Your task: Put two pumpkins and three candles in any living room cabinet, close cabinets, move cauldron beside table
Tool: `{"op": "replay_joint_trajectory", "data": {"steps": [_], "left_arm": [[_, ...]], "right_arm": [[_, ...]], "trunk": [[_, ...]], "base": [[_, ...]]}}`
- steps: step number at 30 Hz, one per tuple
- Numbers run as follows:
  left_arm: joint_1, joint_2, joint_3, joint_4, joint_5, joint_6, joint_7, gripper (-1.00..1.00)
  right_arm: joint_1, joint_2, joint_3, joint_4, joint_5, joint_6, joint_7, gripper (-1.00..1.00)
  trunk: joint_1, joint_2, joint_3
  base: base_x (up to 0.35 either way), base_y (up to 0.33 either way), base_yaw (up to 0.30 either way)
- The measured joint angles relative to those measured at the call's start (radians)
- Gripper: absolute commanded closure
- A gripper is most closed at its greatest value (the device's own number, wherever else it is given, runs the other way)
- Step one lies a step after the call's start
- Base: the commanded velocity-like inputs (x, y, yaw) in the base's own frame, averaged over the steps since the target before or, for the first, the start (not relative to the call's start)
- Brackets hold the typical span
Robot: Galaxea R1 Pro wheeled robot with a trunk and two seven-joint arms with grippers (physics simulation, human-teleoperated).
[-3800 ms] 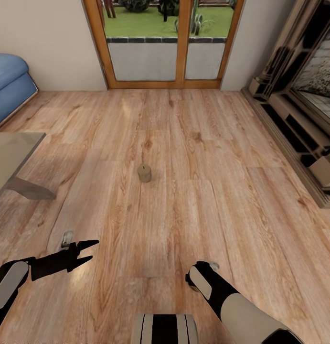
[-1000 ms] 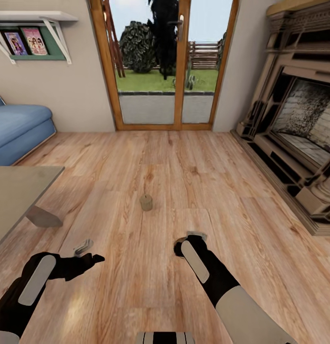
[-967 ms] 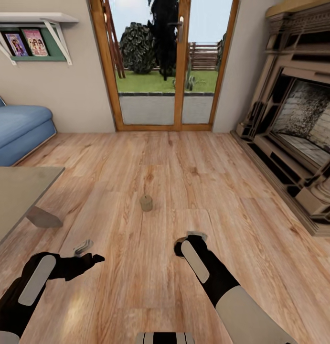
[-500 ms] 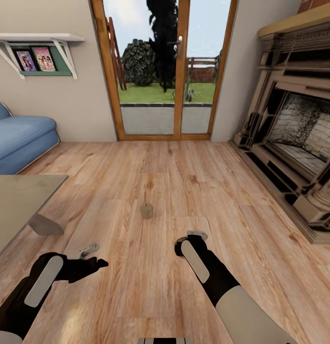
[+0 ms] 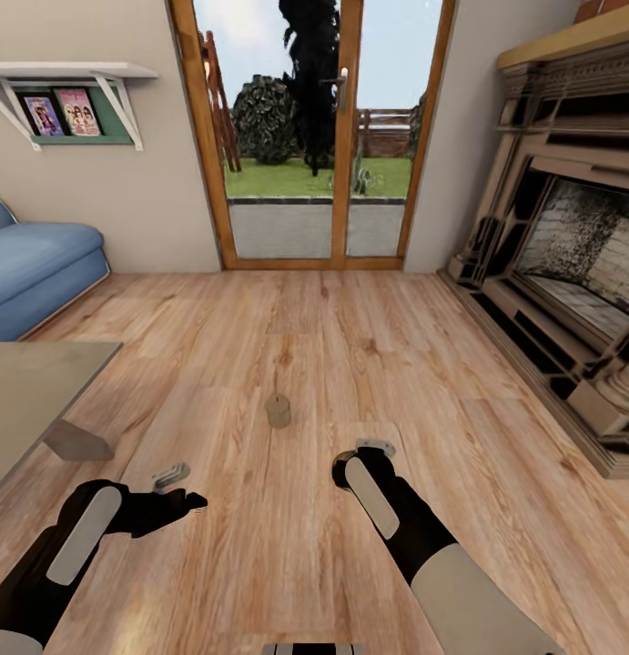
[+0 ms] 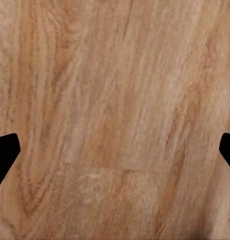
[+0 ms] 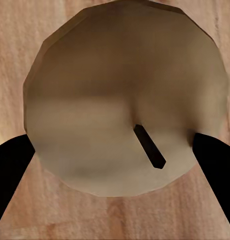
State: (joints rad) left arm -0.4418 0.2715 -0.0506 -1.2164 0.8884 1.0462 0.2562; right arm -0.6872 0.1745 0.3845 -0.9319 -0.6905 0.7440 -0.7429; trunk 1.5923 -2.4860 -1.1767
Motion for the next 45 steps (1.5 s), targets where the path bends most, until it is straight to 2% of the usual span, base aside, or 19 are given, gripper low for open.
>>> {"op": "replay_joint_trajectory", "data": {"steps": [21,45], "left_arm": [[0.000,0.000,0.000,0.000,0.001,0.000,0.000,-1.00],[0.000,-0.001,0.000,0.001,0.000,0.000,0.000,-1.00]], "right_arm": [[0.000,0.000,0.000,0.001,0.000,0.003,0.003,1.00],[0.000,0.000,0.000,0.001,-0.002,0.003,0.007,1.00]], "trunk": [[0.000,0.000,0.000],[0.000,0.000,0.000]], "base": [[0.332,-0.085,0.000],[0.332,-0.003,0.000]]}}
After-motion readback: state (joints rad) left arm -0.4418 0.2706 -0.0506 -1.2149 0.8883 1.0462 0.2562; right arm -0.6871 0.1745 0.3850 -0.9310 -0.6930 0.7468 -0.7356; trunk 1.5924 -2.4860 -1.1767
